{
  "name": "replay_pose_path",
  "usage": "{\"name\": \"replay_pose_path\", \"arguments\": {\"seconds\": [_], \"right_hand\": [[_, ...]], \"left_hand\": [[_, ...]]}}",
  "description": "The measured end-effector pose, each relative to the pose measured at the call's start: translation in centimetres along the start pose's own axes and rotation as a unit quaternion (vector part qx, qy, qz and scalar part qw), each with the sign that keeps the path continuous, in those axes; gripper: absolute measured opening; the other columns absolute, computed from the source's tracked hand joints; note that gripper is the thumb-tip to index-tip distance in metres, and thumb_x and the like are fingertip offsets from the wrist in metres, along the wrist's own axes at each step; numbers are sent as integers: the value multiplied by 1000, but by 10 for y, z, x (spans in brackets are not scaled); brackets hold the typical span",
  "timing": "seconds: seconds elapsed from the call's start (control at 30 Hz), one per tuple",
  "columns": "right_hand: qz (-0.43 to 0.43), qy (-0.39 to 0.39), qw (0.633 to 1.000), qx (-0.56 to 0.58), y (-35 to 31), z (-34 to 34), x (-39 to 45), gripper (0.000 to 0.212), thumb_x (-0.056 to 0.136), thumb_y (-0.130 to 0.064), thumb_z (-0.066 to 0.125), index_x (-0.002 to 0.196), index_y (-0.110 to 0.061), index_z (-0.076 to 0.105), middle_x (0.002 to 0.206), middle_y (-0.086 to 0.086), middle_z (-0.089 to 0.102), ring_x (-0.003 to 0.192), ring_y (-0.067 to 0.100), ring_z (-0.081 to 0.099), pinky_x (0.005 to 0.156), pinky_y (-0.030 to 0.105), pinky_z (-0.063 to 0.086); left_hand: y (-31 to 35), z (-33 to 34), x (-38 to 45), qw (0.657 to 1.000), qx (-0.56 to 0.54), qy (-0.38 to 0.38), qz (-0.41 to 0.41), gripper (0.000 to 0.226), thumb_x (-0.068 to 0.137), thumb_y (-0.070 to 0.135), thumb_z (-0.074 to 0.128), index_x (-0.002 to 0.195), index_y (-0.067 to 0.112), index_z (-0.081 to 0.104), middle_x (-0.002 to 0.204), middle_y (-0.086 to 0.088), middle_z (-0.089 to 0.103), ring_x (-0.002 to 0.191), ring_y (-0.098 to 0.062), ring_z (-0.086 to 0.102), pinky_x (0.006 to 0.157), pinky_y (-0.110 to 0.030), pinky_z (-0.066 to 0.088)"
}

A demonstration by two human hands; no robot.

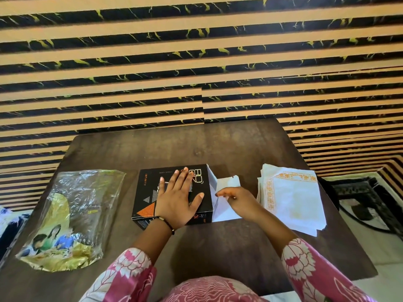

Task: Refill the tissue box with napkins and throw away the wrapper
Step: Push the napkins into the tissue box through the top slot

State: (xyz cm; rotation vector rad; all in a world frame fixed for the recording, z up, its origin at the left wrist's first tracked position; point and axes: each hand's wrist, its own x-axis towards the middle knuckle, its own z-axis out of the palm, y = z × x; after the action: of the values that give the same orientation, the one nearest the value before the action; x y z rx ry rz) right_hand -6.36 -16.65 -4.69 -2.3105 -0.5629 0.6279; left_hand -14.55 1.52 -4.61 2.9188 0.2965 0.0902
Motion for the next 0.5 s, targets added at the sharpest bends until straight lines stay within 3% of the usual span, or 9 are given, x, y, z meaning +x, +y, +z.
{"name": "replay_pose_path", "arguments": {"seconds": [0.17,0.27,0.37,0.5], "right_hand": [[34,15,999,30,7,-5,-12,30,89,3,42,93,-5,71,106,6,69,94,16,61,83,17,43],[71,-88,988,104,10,-9,-28,28,88,0,48,84,-13,72,93,-1,67,90,15,63,80,18,48],[68,-221,959,165,8,-3,-43,30,89,-1,48,97,-22,68,105,-4,68,101,16,66,89,27,49],[53,-246,950,187,2,11,-51,35,91,-7,51,117,-28,60,126,-8,61,107,10,63,94,28,46]], "left_hand": [[0,1,0,1000,0,3,2,79,77,66,3,145,27,11,157,7,9,145,-15,1,114,-48,-7],[-1,3,1,1000,-1,4,1,79,77,67,3,145,28,11,157,7,10,145,-16,2,114,-48,-8],[-1,3,1,1000,-5,6,4,80,77,67,3,145,27,13,157,6,11,145,-17,3,114,-50,-6],[-1,0,1,1000,-7,-18,18,103,64,85,-2,146,23,10,158,3,5,145,-19,-2,113,-52,-8]]}}
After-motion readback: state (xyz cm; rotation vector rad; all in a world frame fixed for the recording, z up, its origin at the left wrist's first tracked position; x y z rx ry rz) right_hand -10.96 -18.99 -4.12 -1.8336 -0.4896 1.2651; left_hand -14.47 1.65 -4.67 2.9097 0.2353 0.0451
